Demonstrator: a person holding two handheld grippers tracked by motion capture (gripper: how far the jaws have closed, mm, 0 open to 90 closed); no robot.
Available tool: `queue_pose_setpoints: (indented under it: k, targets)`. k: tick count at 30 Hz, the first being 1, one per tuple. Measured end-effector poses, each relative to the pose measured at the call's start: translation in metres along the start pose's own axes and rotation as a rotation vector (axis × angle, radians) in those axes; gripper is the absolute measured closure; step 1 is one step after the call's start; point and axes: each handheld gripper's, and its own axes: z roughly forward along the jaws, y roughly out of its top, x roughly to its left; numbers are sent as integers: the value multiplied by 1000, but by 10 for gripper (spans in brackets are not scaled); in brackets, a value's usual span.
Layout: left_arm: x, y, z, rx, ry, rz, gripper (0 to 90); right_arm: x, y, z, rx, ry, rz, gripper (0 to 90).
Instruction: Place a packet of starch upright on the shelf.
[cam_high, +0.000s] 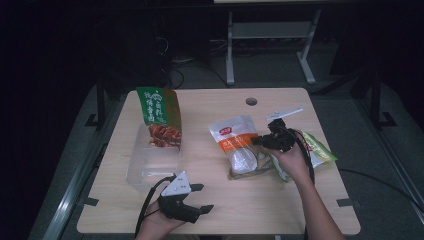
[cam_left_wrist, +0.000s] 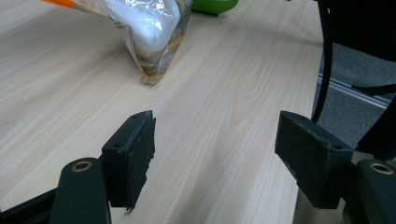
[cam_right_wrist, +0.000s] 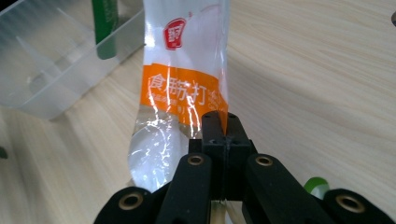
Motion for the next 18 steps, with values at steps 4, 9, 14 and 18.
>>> queue_pose_setpoints:
  k: [4, 9, 14, 18]
  targets:
    - [1, 3, 3, -4, -2, -14, 281, 5, -7, -8, -22, 9, -4, 900]
    - [5, 8, 13, 5, -7, -25, 280, 11, -13, -15, -50, 20, -30, 900]
    - [8, 17, 27, 12, -7, -20, 271, 18, -20, -24, -80, 40, -33, 900]
    - [16, 25, 41, 4, -11, -34, 269, 23, -31, -31, -115, 52, -55, 900]
